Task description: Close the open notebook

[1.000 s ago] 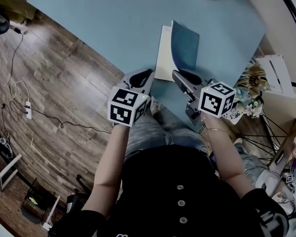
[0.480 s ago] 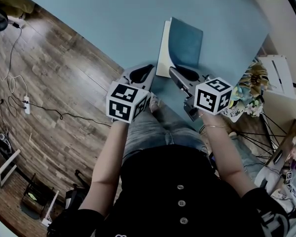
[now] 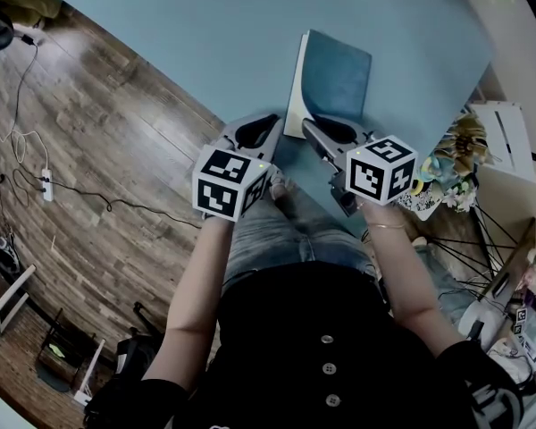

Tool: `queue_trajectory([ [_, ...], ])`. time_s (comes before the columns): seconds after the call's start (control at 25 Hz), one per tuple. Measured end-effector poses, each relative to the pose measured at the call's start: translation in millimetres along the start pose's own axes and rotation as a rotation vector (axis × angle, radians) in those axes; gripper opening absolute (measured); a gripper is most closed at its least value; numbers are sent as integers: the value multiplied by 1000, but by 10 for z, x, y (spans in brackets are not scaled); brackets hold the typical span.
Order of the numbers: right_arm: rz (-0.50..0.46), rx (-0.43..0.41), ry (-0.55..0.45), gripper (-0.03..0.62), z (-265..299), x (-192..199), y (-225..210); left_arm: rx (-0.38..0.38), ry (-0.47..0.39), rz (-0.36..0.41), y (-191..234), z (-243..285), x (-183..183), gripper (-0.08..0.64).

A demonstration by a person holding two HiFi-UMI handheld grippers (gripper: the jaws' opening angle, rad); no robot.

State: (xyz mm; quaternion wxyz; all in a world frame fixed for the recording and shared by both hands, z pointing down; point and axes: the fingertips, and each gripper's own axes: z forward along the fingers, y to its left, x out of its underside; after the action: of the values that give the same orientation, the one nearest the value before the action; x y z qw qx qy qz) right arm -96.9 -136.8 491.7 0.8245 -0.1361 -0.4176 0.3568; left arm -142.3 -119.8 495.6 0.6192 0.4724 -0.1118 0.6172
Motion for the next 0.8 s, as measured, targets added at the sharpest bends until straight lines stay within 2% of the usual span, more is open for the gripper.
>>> queue_trajectory([
  [0.44,-48,7,101,60,158,49,-10,-4,-17,-19,64,-25,-37,25],
  [0.8,-93,64,184,67,202,110,-54,-19,-23,-28,25,-44,-13,25],
])
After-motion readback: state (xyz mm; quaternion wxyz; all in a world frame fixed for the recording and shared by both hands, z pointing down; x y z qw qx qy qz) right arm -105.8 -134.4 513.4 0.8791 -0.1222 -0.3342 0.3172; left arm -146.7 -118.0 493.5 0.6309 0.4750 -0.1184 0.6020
